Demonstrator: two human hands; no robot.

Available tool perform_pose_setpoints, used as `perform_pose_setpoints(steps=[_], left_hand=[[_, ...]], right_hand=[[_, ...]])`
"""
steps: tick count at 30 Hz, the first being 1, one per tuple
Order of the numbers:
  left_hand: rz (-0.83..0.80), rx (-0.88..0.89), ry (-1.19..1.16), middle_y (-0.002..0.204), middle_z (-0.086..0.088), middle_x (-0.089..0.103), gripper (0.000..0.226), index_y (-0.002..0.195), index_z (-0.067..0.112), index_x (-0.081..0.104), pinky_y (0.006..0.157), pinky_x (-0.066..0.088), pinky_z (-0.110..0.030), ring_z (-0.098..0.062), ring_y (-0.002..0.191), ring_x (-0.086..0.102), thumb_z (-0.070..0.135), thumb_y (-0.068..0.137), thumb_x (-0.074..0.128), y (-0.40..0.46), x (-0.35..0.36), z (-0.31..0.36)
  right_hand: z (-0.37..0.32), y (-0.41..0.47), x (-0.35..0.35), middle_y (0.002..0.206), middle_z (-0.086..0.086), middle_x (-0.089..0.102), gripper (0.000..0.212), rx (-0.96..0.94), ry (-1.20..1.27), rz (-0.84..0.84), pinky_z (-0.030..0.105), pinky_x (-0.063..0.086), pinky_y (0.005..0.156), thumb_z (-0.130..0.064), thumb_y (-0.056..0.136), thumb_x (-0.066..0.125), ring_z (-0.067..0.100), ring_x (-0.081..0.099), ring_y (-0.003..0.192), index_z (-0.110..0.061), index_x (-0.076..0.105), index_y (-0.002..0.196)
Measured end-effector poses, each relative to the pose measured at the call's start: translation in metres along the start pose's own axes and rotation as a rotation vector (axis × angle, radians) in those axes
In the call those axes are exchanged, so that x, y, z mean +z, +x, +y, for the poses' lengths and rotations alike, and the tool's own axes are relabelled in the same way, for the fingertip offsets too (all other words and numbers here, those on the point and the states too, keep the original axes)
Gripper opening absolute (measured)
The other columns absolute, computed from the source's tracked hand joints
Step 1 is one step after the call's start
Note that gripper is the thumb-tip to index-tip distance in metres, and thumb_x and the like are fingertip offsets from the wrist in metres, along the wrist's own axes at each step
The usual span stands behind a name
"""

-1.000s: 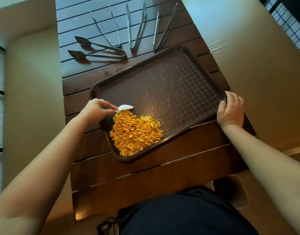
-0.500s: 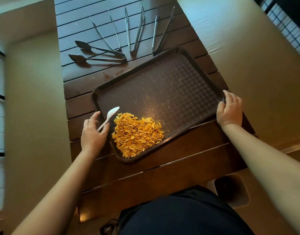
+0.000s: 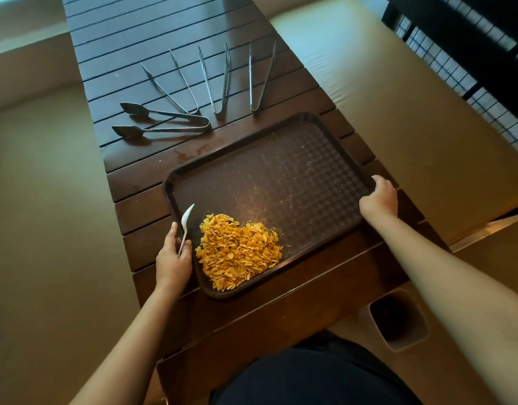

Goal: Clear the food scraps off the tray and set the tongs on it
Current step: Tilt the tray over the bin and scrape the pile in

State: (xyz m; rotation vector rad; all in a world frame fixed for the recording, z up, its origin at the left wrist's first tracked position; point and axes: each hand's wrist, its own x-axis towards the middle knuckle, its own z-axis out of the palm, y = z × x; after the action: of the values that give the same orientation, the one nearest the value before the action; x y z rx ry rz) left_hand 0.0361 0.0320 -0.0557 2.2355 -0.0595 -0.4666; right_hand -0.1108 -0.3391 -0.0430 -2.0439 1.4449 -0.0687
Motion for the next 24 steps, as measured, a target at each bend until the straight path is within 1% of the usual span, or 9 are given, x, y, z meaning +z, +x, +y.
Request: perform_pose_setpoints(steps=[4,6,9,11,12,14,16,19,24], left_hand=[[-0.028,0.002,0.019,0.14,-0.011,0.046,0.052,0.146,0.021,0.028,0.095,0.041,-0.035,-0.028,0.123,0.048,0.013,0.097,0.044,0.01,-0.013,0.0],[-0.051,-0.011,0.023,0.141,-0.01,0.045,0.051,0.146,0.022,0.029,0.097,0.04,-0.038,-0.028,0.124,0.046,0.013,0.097,0.043,0.02,-0.02,0.001],[-0.112,-0.017,0.041,0.142,-0.009,0.044,0.049,0.145,0.02,0.031,0.104,0.038,-0.041,-0.027,0.127,0.044,0.014,0.097,0.043,0.031,-0.027,0.002],[-0.133,-0.028,0.041,0.142,-0.01,0.044,0.048,0.144,0.019,0.032,0.105,0.037,-0.043,-0.028,0.127,0.044,0.016,0.098,0.043,0.037,-0.029,0.002],[-0.14,-0.029,0.018,0.141,-0.01,0.044,0.047,0.144,0.019,0.033,0.106,0.037,-0.043,-0.027,0.127,0.044,0.017,0.098,0.042,0.04,-0.029,0.001],[-0.16,-0.034,-0.039,0.14,-0.008,0.047,0.043,0.142,0.018,0.038,0.107,0.035,-0.037,-0.023,0.127,0.044,0.016,0.099,0.039,0.043,-0.03,0.001],[-0.162,-0.037,-0.077,0.136,-0.007,0.05,0.04,0.139,0.016,0.043,0.104,0.036,-0.032,-0.021,0.124,0.047,0.014,0.099,0.038,0.042,-0.029,0.004],[-0.126,-0.052,-0.098,0.124,-0.003,0.056,0.038,0.136,0.015,0.048,0.091,0.042,-0.031,-0.018,0.108,0.053,0.015,0.099,0.038,0.036,-0.029,0.006],[-0.093,-0.148,-0.212,0.096,-0.001,0.065,0.028,0.119,0.018,0.059,0.076,0.05,-0.04,-0.02,0.086,0.059,0.028,0.098,0.045,0.031,-0.029,-0.004]], right_hand=[[-0.001,-0.024,-0.006,0.122,0.012,0.051,0.034,0.212,0.031,-0.043,0.038,0.048,0.082,-0.005,0.089,0.05,0.031,0.053,0.107,-0.012,0.05,0.122],[0.003,-0.028,-0.013,0.101,0.007,0.049,0.01,0.221,-0.027,-0.134,0.032,0.039,0.068,-0.013,0.09,0.05,0.026,0.051,0.088,-0.012,0.047,0.1],[0.014,-0.039,-0.022,0.077,0.009,0.045,0.026,0.229,-0.016,-0.183,0.034,0.031,0.059,-0.021,0.093,0.052,0.022,0.043,0.068,-0.005,0.044,0.075],[0.019,-0.049,-0.024,0.106,0.019,0.059,0.03,0.244,0.067,-0.202,0.036,0.041,0.073,-0.025,0.093,0.053,0.027,0.054,0.089,0.003,0.06,0.1],[0.02,-0.053,-0.025,0.131,0.017,0.052,0.042,0.271,0.124,-0.206,0.038,0.042,0.088,-0.027,0.094,0.053,0.03,0.052,0.112,-0.001,0.054,0.126],[0.023,-0.062,-0.024,0.151,0.01,0.031,0.06,0.305,0.219,-0.214,0.04,0.033,0.106,-0.032,0.096,0.051,0.03,0.035,0.134,-0.009,0.029,0.147],[0.027,-0.067,-0.021,0.151,0.009,0.03,0.06,0.315,0.262,-0.223,0.04,0.032,0.107,-0.034,0.098,0.047,0.031,0.033,0.135,-0.01,0.025,0.148],[0.033,-0.078,-0.019,0.14,0.01,0.046,0.053,0.299,0.306,-0.24,0.04,0.039,0.102,-0.038,0.099,0.042,0.033,0.046,0.124,-0.007,0.039,0.141],[0.048,-0.091,-0.021,0.126,0.011,0.055,0.047,0.266,0.4,-0.204,0.035,0.041,0.086,-0.037,0.099,0.043,0.031,0.051,0.114,-0.004,0.049,0.132]])
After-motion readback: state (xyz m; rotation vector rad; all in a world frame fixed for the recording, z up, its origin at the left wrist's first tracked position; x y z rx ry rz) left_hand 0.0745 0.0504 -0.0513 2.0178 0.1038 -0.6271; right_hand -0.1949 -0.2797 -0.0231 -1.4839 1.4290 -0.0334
